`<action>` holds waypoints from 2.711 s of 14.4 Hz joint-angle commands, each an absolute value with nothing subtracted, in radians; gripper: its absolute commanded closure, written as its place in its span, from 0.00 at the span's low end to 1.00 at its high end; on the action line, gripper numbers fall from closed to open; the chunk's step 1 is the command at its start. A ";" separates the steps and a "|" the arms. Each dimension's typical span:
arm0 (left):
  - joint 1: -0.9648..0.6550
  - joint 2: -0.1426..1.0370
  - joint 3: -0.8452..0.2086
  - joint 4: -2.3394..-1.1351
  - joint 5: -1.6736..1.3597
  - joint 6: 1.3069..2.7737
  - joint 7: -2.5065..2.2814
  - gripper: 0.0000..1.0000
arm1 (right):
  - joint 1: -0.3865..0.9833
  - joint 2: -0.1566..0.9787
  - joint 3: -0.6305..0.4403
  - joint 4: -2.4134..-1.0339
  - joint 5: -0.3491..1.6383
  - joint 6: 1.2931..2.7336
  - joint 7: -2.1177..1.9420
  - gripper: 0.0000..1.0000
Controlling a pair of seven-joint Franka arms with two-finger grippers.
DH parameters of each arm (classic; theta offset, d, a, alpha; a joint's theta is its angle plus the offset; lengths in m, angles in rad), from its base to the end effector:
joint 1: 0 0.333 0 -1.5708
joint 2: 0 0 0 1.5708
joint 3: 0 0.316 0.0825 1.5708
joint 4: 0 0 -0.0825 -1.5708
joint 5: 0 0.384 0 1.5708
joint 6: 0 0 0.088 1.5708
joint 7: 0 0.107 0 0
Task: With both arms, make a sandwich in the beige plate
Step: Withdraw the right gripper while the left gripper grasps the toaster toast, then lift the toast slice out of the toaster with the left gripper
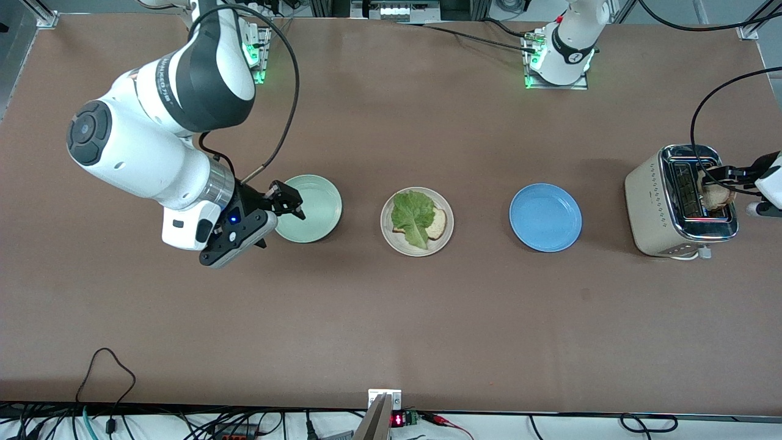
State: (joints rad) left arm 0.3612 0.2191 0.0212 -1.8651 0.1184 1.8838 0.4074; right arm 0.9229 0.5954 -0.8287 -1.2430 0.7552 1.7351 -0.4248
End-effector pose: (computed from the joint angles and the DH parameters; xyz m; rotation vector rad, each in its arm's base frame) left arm 0.5438 0.2276 0.3849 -3.0918 0.1127 0.3548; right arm 0.6540 0.2751 0.5071 -2.7273 -0.7385 -0.1648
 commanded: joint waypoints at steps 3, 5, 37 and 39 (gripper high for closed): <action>0.402 0.244 0.011 -1.870 0.083 1.942 0.483 0.09 | 0.703 0.437 -0.498 -1.241 0.455 1.732 -0.270 0.00; 0.406 0.245 0.011 -1.870 0.055 1.939 0.485 0.28 | 0.626 0.385 -0.402 -1.265 0.349 1.724 -0.253 0.00; 0.013 0.287 -0.094 -1.451 -0.169 1.327 0.476 0.98 | -0.028 -0.054 0.140 -1.644 -0.003 1.663 0.137 0.00; -0.034 0.337 -0.092 -1.450 -0.330 1.331 0.469 0.99 | -0.032 -0.055 0.137 -1.643 -0.003 1.663 0.133 0.00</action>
State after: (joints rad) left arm 0.0013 0.2878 -0.1042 -1.4720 -0.2135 1.3497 0.4740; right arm -0.0414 -0.0377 0.1497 -1.6347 0.0114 1.6592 0.1432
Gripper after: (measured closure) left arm 0.903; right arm 0.000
